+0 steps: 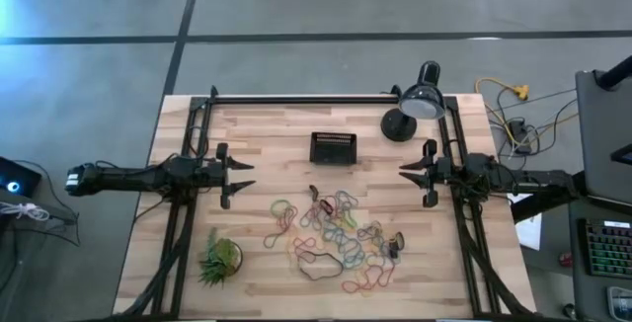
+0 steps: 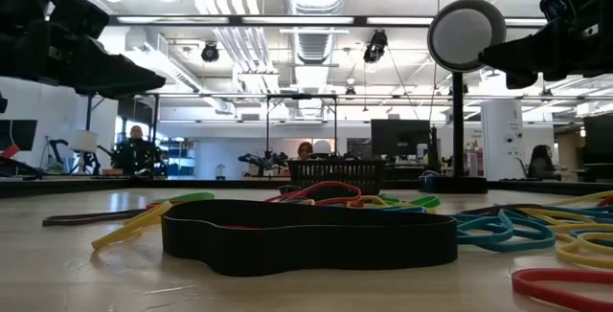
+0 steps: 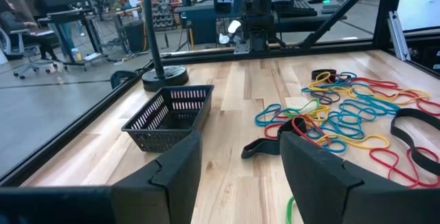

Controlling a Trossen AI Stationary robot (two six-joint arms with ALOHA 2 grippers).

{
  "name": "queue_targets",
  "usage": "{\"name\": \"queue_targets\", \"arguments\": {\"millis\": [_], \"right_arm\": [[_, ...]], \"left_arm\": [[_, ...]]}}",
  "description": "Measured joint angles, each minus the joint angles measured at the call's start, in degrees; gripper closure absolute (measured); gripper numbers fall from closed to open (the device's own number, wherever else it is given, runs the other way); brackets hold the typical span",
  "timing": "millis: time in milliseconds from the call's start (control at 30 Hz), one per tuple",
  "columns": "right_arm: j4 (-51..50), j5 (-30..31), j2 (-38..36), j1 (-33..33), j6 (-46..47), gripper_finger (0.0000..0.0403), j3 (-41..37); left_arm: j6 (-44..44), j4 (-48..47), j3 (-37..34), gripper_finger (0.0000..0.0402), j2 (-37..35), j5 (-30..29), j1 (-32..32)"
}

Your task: Pick and place rubber bands into bin

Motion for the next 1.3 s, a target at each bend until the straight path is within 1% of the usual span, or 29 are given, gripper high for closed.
{"name": "queue_targets", "arguments": {"millis": [767,967,1133,1300], "right_arm": [[0.00,-0.02,0.01,0.00,0.07,0.0335,-0.02],[0.00,0.00,0.01,0.00,-5.63,0.0335,-0.02],[0.00,0.00,0.02,0.00,-4.98,0.0335,-0.02],[0.03,-0.01,0.01,0.00,-6.31,0.0335,-0.01]], "left_arm": [[0.00,0.02,-0.02,0.0219,-0.01,-0.02,0.02],[0.00,0.00,0.01,0.0219,-0.01,-0.01,0.01],[0.17,0.15,-0.02,0.0219,-0.01,-0.02,0.02],[-0.15,3.93,0.01,0.0219,-0.09,-0.02,0.01]]}}
